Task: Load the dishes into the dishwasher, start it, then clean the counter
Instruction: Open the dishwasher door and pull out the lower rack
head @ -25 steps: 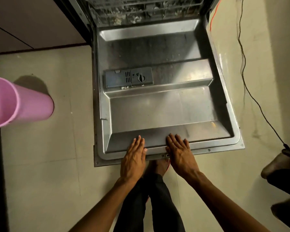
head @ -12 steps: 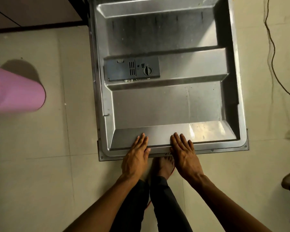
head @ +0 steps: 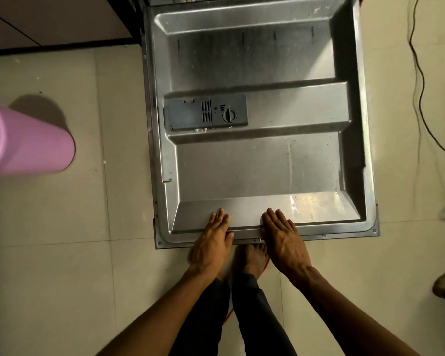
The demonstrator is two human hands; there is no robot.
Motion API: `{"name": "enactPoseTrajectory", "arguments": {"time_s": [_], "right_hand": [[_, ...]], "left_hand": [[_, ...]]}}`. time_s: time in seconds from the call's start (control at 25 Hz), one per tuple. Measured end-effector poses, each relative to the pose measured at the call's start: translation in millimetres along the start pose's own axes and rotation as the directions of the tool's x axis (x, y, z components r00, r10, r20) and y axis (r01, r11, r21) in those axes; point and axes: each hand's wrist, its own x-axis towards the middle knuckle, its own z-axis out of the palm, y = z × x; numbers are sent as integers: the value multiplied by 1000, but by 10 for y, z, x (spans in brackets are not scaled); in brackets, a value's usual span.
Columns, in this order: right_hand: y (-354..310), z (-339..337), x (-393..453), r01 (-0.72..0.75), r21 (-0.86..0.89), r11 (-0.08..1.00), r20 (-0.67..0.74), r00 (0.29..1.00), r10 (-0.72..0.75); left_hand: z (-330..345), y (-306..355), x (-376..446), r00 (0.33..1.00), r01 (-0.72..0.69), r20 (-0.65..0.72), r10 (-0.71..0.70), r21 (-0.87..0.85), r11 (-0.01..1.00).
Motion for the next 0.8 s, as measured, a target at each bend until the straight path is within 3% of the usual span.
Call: {"name": "enactPoseTrajectory", "arguments": {"time_s": [0.2, 0.44, 0.8], "right_hand": [[-310, -422, 90, 2, 15, 1000, -49, 999, -1], [-686, -1075, 126, 32, 16, 999, -106, 994, -30], [-1022, -1822, 205, 28, -12, 1000, -214, 976, -30]], "left_hand": [[-316, 160, -59, 997, 55, 46, -56, 29, 998], [-1025, 389, 39, 992, -56, -109, 65, 87, 995], [-1847, 600, 142, 966, -172, -173, 190, 118, 978]]}}
